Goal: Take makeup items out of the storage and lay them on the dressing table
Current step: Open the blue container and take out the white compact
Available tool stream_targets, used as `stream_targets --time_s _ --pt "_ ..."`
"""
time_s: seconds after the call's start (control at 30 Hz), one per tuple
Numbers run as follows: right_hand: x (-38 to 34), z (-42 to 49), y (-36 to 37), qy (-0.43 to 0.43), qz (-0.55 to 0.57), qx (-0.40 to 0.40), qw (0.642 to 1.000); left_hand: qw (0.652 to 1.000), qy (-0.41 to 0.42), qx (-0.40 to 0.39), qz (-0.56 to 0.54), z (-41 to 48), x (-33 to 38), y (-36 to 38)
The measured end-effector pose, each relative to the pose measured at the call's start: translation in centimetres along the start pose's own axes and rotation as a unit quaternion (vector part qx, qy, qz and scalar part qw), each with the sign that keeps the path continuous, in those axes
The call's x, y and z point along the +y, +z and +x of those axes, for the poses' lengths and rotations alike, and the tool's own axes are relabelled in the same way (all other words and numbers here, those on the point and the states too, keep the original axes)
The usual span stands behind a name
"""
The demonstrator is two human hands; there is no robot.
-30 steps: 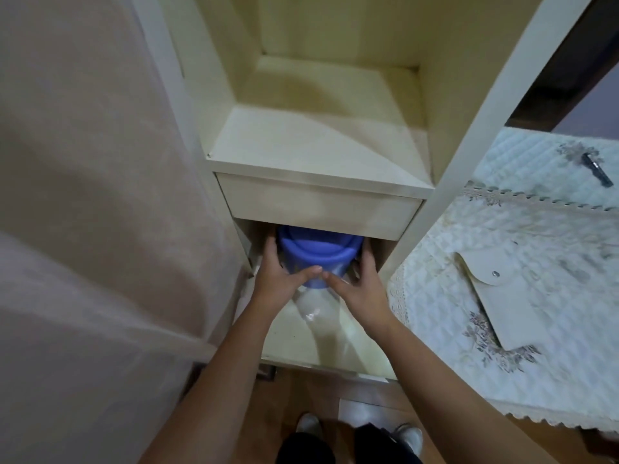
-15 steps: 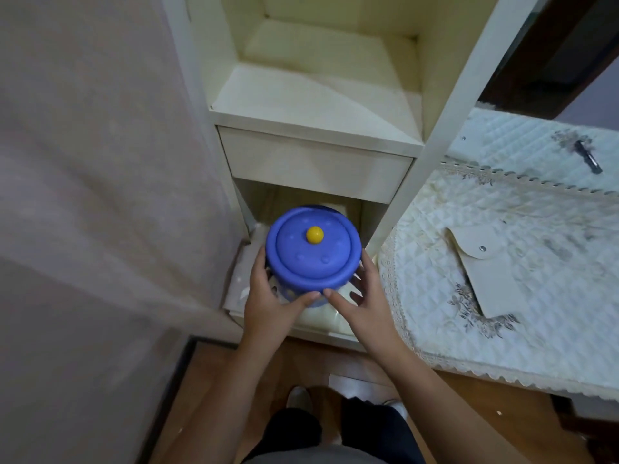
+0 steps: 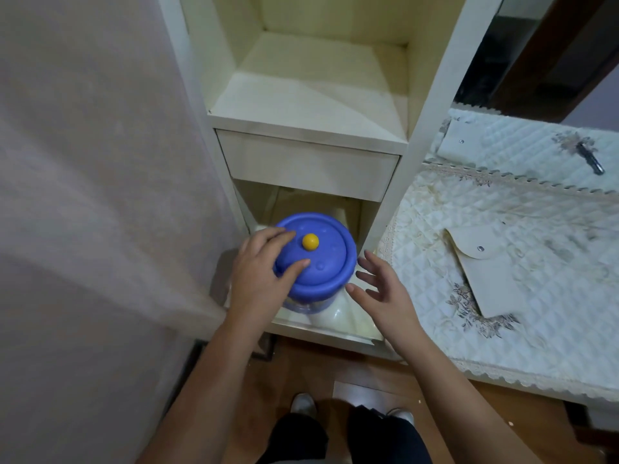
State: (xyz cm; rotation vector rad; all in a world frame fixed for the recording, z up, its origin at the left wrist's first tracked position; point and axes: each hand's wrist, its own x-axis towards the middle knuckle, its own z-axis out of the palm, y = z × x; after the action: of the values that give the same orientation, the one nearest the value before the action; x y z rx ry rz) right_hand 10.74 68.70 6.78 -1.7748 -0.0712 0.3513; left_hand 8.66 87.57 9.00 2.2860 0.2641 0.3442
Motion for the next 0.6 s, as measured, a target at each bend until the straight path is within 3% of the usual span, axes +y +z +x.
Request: stream_targets --time_s 0.13,0.37,0.6 --pt "-0.4 0.3 -0.3 -0.001 -0.011 -0.011 1.0 0.998 0.015 -0.048 0.023 1.5 0.8 1.2" --pt "-0.4 0.2 -0.1 -0.005 -0.005 -0.011 1.0 0.999 0.018 -0.025 0.022 2.4 1.3 1.6" --pt "-0.5 0.6 -0.6 -0.041 -0.047 0.005 0.998 0.99 -0.037 0.07 -0.119 1.1 0.7 -0.3"
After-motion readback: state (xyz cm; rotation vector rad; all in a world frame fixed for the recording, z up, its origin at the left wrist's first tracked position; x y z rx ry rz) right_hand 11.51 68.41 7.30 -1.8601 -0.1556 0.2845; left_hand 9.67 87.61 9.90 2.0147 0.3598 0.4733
